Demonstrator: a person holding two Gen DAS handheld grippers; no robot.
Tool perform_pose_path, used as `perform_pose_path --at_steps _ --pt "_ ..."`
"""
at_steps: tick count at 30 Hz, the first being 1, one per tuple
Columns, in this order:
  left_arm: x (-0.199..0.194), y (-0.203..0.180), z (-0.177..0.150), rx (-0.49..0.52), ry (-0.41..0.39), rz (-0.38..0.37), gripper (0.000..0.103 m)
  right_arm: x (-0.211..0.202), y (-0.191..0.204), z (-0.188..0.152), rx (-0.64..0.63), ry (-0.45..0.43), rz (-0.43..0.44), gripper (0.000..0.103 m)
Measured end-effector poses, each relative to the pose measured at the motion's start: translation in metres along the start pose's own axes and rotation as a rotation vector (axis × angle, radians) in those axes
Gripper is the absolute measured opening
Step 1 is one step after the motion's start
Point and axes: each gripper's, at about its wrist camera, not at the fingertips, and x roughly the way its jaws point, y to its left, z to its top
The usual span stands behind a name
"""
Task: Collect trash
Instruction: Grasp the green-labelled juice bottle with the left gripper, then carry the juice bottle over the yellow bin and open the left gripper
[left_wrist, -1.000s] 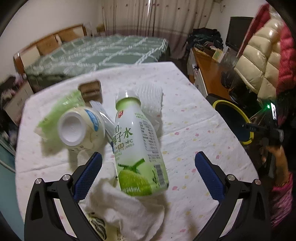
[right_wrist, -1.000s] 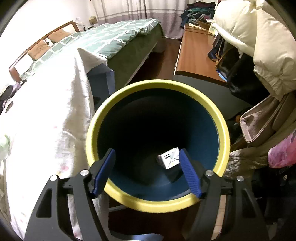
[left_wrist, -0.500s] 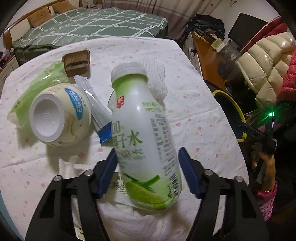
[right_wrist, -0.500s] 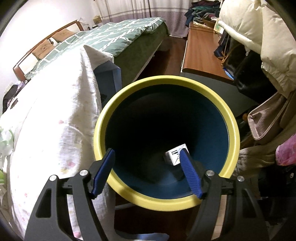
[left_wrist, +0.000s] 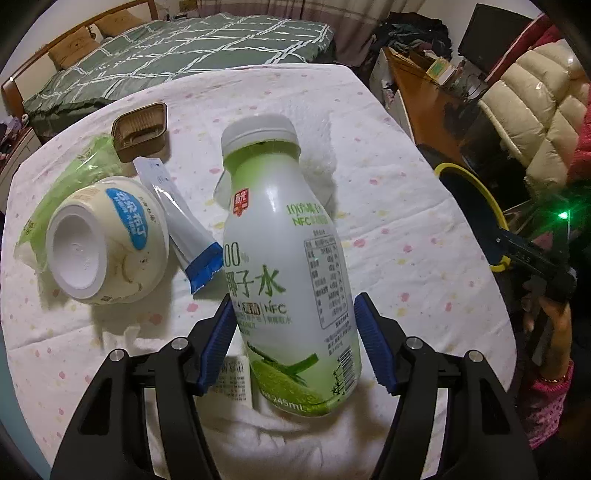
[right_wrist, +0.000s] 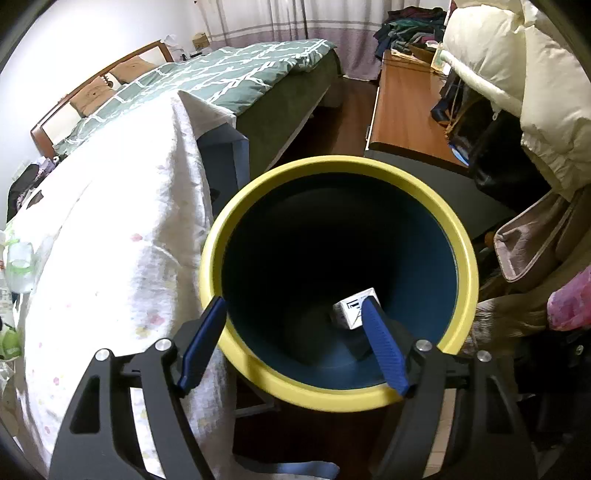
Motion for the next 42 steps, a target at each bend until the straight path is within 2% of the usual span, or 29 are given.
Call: perform_pose_path --at_steps 9,15,19,22,27,32,37,42 --pt "0.01 -0.009 0.008 0.043 -0.003 0.012 0.063 0.001 -0.004 -0.004 0.0 0.004 0.011 0.072" --pt "-0.022 -0.025 0.006 0.097 -0.085 0.004 0.061 -0.008 -0.008 -0.007 0.007 -0.014 0.03 0.072" --pt "-0.041 -0.046 0.011 0.149 -0.125 -0.026 0.053 -0.019 -0.011 -0.007 0.017 -0.038 0.05 0.072" --pt "-0.044 -0.06 0.015 0.179 -0.116 -0.049 0.051 -0.024 -0.011 -0.009 0.02 -0.047 0.062 0.072" --pt "-0.03 -0.069 0.017 0.198 -0.086 -0.041 0.051 -0.027 -0.011 -0.013 0.018 -0.045 0.078 0.072" --pt "-0.037 -0.08 0.017 0.233 -0.124 -0.023 0.051 -0.034 -0.013 -0.014 0.018 -0.058 0.087 0.072" --pt "-0.052 -0.108 0.027 0.305 -0.171 -0.036 0.051 -0.065 -0.019 -0.017 0.022 -0.132 0.079 0.072" --pt "-0.047 -0.148 0.045 0.384 -0.196 -0.047 0.051 -0.09 -0.033 -0.029 0.04 -0.17 0.065 0.072"
